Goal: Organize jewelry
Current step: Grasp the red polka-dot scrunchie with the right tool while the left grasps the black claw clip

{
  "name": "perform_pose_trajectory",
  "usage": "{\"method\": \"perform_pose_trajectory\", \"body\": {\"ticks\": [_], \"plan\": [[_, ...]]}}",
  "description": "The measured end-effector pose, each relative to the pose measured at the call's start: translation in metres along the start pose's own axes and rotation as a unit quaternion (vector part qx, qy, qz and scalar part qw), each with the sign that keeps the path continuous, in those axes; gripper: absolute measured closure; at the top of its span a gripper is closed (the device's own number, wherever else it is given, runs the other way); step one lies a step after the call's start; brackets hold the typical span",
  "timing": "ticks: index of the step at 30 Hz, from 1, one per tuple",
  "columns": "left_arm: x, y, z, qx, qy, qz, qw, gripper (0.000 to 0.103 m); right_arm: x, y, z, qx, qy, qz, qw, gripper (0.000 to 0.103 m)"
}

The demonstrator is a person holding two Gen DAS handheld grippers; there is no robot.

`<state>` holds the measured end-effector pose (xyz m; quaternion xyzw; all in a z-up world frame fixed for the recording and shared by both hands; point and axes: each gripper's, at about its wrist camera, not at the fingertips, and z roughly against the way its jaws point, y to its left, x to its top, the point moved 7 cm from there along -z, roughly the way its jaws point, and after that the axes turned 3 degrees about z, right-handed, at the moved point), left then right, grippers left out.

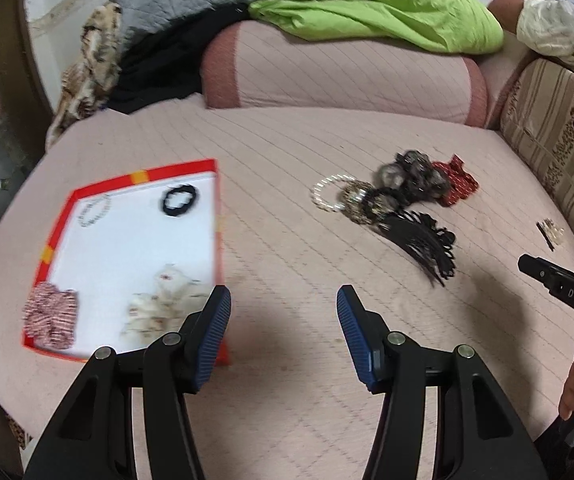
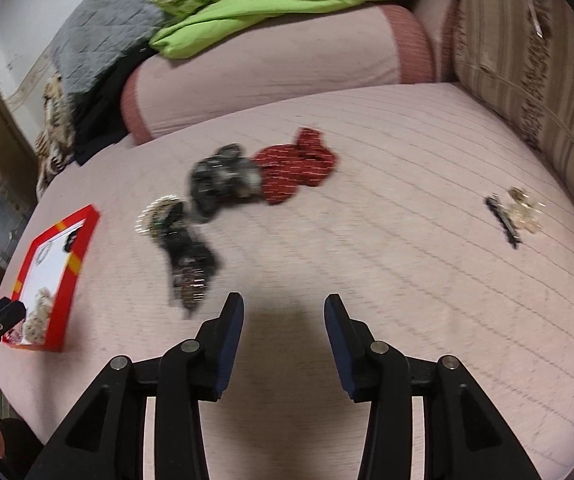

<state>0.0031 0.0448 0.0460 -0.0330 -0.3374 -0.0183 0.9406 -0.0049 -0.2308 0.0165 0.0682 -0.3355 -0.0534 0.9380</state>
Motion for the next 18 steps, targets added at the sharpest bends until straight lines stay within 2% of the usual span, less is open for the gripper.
{"method": "perform_pose_trajectory", "body": {"ticks": [5,10,14,18], "plan": [[0.006,-0.024,-0.025,-0.054,0.028,0.023,0.9979,0.049,0.003,-0.025,-0.005,-0.003,0.001,-0.019,1.000,0.055],[0.017,-0.057,-0.047,-0.106,0.044,0.046,0.9923,0.049,0.014,-0.027,-0.018,0.006,-0.003,-0.021,1.000,0.047],[0.023,-0.088,-0.062,-0.134,0.056,0.041,0.9886,0.042,0.031,-0.030,-0.032,0.018,-0.006,-0.032,0.999,0.043],[0.026,-0.113,-0.079,-0.155,0.069,0.042,0.9845,0.042,0.055,-0.032,-0.049,0.032,-0.005,-0.046,0.998,0.039]]}}
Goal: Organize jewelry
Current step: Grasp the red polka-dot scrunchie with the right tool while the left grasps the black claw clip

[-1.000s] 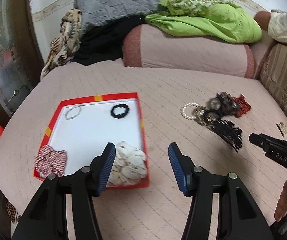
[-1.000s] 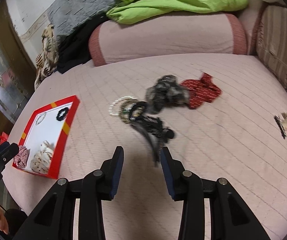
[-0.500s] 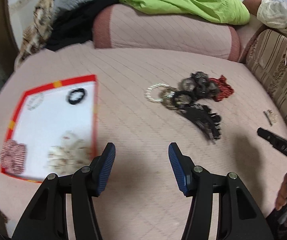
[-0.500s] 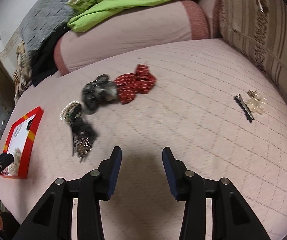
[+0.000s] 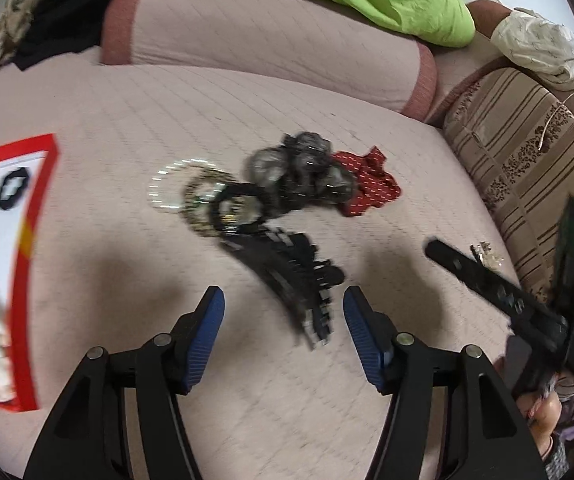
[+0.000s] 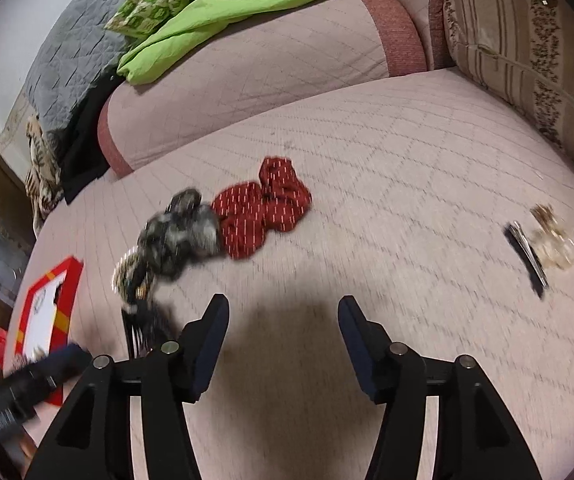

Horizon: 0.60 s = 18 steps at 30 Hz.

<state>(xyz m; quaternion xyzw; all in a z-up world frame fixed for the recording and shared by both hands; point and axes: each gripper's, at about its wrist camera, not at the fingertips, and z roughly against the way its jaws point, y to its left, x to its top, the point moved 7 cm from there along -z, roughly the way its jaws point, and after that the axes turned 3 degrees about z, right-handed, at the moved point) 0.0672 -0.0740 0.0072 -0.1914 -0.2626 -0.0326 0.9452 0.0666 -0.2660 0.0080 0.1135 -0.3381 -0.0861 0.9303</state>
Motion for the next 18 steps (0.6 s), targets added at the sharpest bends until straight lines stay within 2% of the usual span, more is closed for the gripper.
{"method": "perform_pose_trajectory", "body": {"ticks": [3,9,14,18], "plan": [[0.002,-0.006,-0.016,-0.008,0.013,0.008,0.9999,0.042,0.020,-0.002,-0.017,0.005,0.001,-0.007,1.000,0.035],[0.003,-0.010,-0.035,-0.020,0.025,0.021,0.9993,0.042,0.052,-0.010,-0.050,-0.005,0.010,-0.028,1.000,0.035],[-0.006,-0.009,-0.047,-0.029,0.037,0.015,0.9988,0.041,0.057,-0.013,-0.073,-0.017,0.030,-0.037,0.999,0.035],[-0.015,0.000,-0.055,-0.037,0.052,0.034,0.9974,0.042,0.056,-0.009,-0.086,-0.030,0.040,-0.025,0.998,0.037]]}}
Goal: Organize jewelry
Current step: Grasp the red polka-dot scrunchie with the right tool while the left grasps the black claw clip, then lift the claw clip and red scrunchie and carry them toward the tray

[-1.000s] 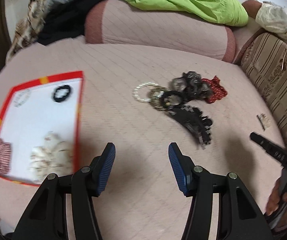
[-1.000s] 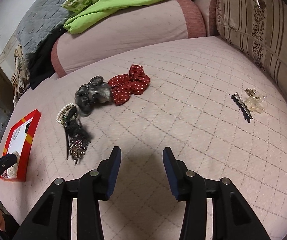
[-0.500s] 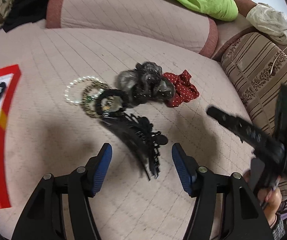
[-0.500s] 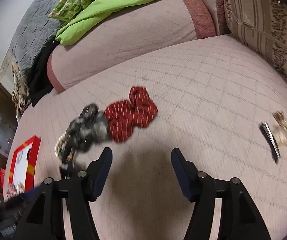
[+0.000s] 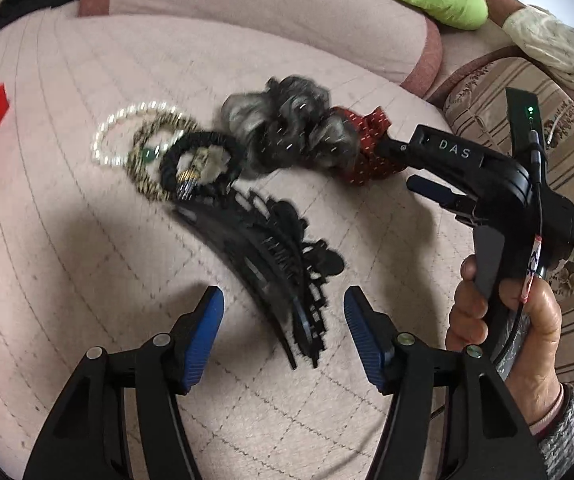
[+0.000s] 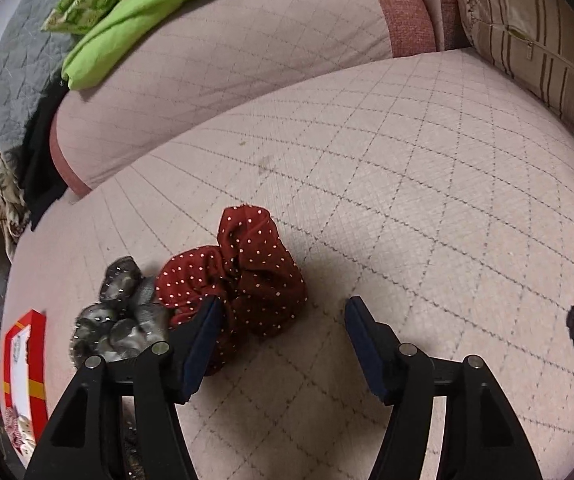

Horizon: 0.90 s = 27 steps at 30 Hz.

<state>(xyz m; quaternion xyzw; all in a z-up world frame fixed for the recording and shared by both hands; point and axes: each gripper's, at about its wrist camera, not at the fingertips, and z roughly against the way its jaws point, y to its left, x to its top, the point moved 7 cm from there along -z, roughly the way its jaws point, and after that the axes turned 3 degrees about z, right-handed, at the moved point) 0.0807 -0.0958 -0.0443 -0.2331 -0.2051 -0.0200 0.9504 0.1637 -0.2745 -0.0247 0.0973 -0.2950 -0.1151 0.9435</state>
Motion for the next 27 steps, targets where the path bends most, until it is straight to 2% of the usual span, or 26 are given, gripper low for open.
{"method": "perform_pose_trajectory", "body": {"ticks": [1,3,4,5,6,7,11,27], "plan": [[0.000,0.001,0.000,-0.003,-0.001,0.003,1.0000,0.043,0.000,0.000,-0.001,-0.003,-0.001,0.001,1.000,0.040],[-0.001,0.003,0.002,-0.004,-0.004,0.003,1.0000,0.058,0.001,-0.001,-0.001,-0.007,-0.003,0.000,1.000,0.062],[-0.001,0.003,0.002,-0.008,0.000,0.002,1.0000,0.073,0.002,-0.003,-0.002,-0.007,-0.002,0.000,1.000,0.068],[-0.003,0.003,0.001,-0.014,0.009,0.003,0.9999,0.084,0.002,-0.003,-0.002,-0.007,-0.001,-0.002,1.000,0.081],[-0.003,0.004,0.002,-0.013,0.008,0.002,0.9999,0.087,0.002,-0.004,-0.002,-0.005,0.000,-0.004,1.000,0.090],[-0.004,0.004,0.005,-0.013,0.003,-0.001,0.9999,0.094,0.001,-0.005,-0.001,-0.002,0.000,-0.007,1.000,0.093],[-0.007,0.002,0.013,-0.015,-0.002,-0.009,0.9998,0.095,-0.004,-0.014,0.009,0.008,-0.004,-0.028,1.000,0.098],[-0.033,-0.003,0.088,0.001,-0.061,-0.054,0.9967,0.095,-0.039,-0.024,0.087,0.023,-0.048,-0.021,0.998,0.099]]}}
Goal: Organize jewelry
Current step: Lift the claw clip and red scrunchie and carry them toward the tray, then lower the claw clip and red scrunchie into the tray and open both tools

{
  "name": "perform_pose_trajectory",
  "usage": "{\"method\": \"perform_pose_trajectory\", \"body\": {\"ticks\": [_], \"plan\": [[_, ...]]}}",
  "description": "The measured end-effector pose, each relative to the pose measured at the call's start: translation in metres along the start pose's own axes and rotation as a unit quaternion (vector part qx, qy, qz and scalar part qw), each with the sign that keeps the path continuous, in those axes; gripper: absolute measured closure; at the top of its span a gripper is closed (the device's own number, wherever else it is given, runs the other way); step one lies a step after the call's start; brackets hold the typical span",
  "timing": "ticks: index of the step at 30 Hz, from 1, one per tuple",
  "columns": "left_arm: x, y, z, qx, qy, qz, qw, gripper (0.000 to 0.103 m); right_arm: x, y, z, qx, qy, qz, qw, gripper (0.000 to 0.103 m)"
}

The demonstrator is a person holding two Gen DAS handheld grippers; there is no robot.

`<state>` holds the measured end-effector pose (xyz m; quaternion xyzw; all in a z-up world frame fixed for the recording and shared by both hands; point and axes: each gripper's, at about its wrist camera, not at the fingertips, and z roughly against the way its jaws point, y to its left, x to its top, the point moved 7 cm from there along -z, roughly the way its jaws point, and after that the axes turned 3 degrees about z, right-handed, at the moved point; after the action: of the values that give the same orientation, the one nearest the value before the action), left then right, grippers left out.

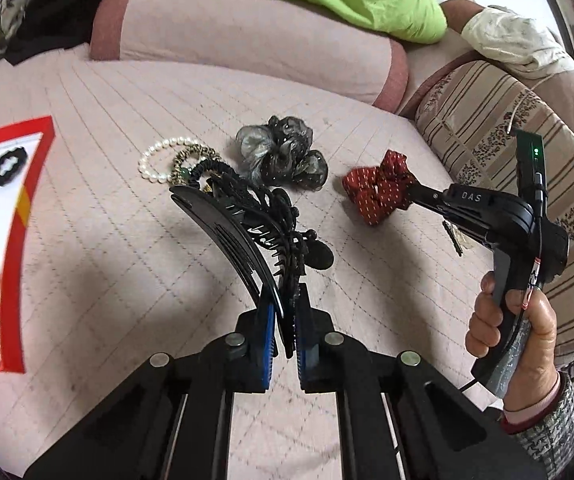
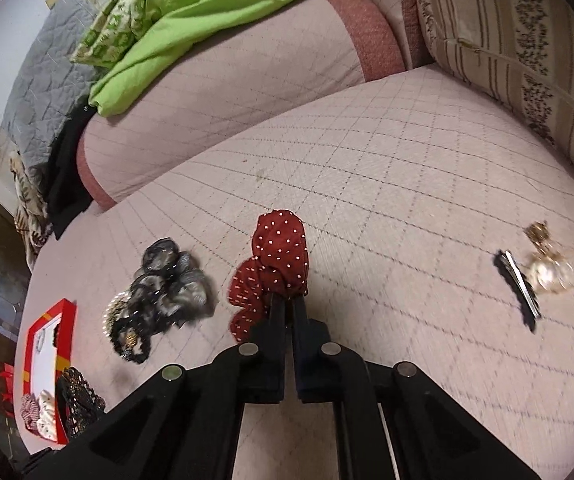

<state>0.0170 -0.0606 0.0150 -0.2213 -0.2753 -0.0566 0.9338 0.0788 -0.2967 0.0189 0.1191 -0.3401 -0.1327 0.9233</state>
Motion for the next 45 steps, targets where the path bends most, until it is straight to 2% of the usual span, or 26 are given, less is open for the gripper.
{"method": "perform_pose_trajectory", "body": {"ticks": [7,19,30,45], "plan": [[-0.008,-0.007,0.026,0.008,-0.020,-0.010,0.9997,0.095,-0.017,0.016,0.033,0.023,-0.014,0.000,1.000,0.099],[-0.020,0.002,0.073,0.022,-0.053,-0.006,0.9983,0.095,-0.061,0.046,0.087,0.070,-0.020,0.015,0.997,0.099],[-0.025,0.008,0.116,0.058,-0.097,-0.021,0.9934,0.095,-0.085,0.092,0.127,0.109,-0.026,0.050,0.992,0.099],[-0.024,0.066,0.157,0.099,-0.132,0.009,0.9863,0.095,-0.102,0.180,0.143,0.146,-0.023,0.131,0.980,0.099]]}}
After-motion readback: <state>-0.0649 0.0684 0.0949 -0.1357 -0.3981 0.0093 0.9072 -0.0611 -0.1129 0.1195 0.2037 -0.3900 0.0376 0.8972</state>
